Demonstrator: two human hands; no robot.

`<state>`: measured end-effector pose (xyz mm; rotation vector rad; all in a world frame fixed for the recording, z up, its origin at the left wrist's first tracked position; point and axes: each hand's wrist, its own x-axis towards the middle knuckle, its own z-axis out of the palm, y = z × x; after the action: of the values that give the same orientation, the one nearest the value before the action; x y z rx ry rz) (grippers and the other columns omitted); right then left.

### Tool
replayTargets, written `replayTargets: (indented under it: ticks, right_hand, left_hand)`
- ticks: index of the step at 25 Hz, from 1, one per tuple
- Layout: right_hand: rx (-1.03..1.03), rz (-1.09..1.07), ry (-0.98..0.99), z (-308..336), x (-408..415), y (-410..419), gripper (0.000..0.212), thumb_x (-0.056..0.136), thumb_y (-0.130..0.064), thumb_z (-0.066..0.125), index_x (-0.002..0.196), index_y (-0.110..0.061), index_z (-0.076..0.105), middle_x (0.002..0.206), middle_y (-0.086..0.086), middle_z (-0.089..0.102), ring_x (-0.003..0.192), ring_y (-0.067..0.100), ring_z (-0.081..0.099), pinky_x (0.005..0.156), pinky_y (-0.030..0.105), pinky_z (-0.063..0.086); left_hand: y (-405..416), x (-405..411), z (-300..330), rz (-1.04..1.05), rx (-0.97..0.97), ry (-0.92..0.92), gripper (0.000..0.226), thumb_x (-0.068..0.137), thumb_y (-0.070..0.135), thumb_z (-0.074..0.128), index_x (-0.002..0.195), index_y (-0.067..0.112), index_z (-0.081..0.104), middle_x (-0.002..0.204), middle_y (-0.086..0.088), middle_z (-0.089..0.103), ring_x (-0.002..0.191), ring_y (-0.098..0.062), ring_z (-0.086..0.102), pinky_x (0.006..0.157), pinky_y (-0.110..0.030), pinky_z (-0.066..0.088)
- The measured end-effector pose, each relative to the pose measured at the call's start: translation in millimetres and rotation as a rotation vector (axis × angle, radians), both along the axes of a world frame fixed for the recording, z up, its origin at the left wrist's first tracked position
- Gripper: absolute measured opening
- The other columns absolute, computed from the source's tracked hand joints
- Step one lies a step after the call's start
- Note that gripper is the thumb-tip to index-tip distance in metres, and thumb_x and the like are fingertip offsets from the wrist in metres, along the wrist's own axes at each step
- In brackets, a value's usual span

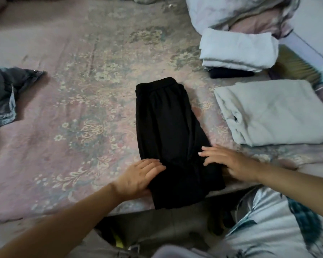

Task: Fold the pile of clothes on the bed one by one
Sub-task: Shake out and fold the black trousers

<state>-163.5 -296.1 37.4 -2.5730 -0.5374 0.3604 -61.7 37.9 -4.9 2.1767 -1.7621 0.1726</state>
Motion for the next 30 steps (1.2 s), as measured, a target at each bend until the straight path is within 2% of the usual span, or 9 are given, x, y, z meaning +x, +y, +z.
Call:
replayTargets:
  ticks: [1, 3, 6, 9, 12, 15, 21, 26, 30]
  right_hand:
    - [0.150, -0.127, 0.070, -1.8, 0.2, 3.4, 0.037, 0.091, -0.016, 0.043, 0.125, -0.026, 0.053, 0.141, -0.004, 0.049, 0.136, 0.012, 0.038, 0.115, 0.035, 0.026]
    - [0.398, -0.479, 0.055, 3.1, 12.6, 13.8, 0.053, 0.085, -0.058, 0.055, 0.122, -0.020, 0.054, 0.124, -0.002, 0.060, 0.116, 0.009, 0.055, 0.102, 0.027, 0.038]
    - [0.497, -0.821, 0.062, 11.5, 39.3, 29.6, 0.016, 0.091, -0.043, 0.054, 0.090, -0.027, 0.051, 0.089, -0.008, 0.058, 0.078, -0.001, 0.058, 0.073, 0.018, 0.041]
    - [0.481, -0.982, 0.026, 9.6, 51.9, 44.2, 0.029, 0.096, -0.041, 0.048, 0.084, -0.014, 0.050, 0.080, -0.002, 0.048, 0.073, 0.010, 0.050, 0.065, 0.024, 0.036]
    - [0.491, -1.123, -0.013, 12.0, 58.2, 56.8, 0.027, 0.097, -0.036, 0.048, 0.106, -0.011, 0.052, 0.094, 0.001, 0.054, 0.081, 0.012, 0.049, 0.058, 0.013, 0.034]
    - [0.292, -1.165, -0.049, 10.0, 65.4, 59.2, 0.028, 0.097, -0.038, 0.046, 0.093, -0.011, 0.052, 0.076, -0.001, 0.052, 0.063, 0.011, 0.045, 0.048, 0.015, 0.026]
    - [0.121, -1.172, -0.225, 6.8, 73.3, 68.9, 0.013, 0.098, -0.022, 0.048, 0.095, -0.013, 0.041, 0.058, -0.003, 0.042, 0.047, 0.013, 0.039, 0.041, 0.028, 0.027]
    - [-0.108, -0.966, -0.515, -12.2, 75.2, 66.7, 0.015, 0.086, 0.000, 0.058, 0.091, -0.013, 0.053, 0.074, 0.006, 0.055, 0.069, 0.028, 0.052, 0.057, 0.027, 0.034]
    - [-0.418, -0.316, -0.711, -13.1, 74.3, 38.6, 0.029, 0.092, -0.021, 0.052, 0.116, -0.008, 0.063, 0.105, 0.010, 0.064, 0.097, 0.027, 0.059, 0.085, 0.034, 0.049]
  left_hand:
    - [-3.2, -4.4, 1.2, 0.120, -0.080, 0.173, 0.036, 0.091, 0.041, 0.046, 0.118, 0.018, 0.048, 0.108, -0.012, 0.066, 0.105, -0.016, 0.054, 0.088, -0.032, 0.046]
    - [-14.6, -9.9, 9.1, 0.497, -0.252, 0.596, 0.032, 0.096, 0.050, 0.037, 0.103, 0.021, 0.052, 0.092, -0.008, 0.066, 0.084, -0.011, 0.057, 0.071, -0.027, 0.043]
    - [-41.2, -5.2, 25.5, 0.938, -0.517, 0.917, 0.026, 0.101, 0.030, 0.039, 0.103, 0.009, 0.055, 0.088, 0.006, 0.059, 0.082, -0.007, 0.054, 0.067, -0.021, 0.040]
    - [-66.4, -8.1, 38.9, 1.036, -0.640, 1.151, 0.046, 0.097, 0.048, 0.037, 0.124, 0.011, 0.044, 0.106, 0.008, 0.053, 0.098, -0.005, 0.050, 0.080, -0.013, 0.041]
    - [-78.0, -10.8, 36.8, 1.189, -0.571, 0.969, 0.045, 0.092, 0.051, 0.049, 0.114, 0.012, 0.050, 0.098, 0.004, 0.058, 0.090, -0.014, 0.057, 0.074, -0.028, 0.044]
    - [-79.9, -2.5, 34.7, 1.397, -0.508, 0.783, 0.035, 0.100, 0.037, 0.039, 0.082, 0.008, 0.047, 0.067, -0.001, 0.048, 0.061, -0.022, 0.047, 0.059, -0.032, 0.033]
    - [-75.9, 9.5, 29.0, 1.490, -0.228, 0.617, 0.033, 0.101, 0.037, 0.036, 0.105, 0.008, 0.051, 0.088, -0.013, 0.063, 0.081, -0.034, 0.060, 0.063, -0.034, 0.038]
    - [-82.6, 16.8, 27.8, 1.461, -0.081, 0.581, 0.032, 0.100, 0.038, 0.038, 0.117, 0.012, 0.046, 0.099, -0.010, 0.062, 0.085, -0.032, 0.061, 0.062, -0.035, 0.041]
    - [-59.6, 26.3, 8.6, 0.903, -0.164, -0.101, 0.040, 0.090, 0.014, 0.057, 0.129, 0.007, 0.050, 0.124, -0.015, 0.056, 0.109, -0.032, 0.055, 0.087, -0.041, 0.044]
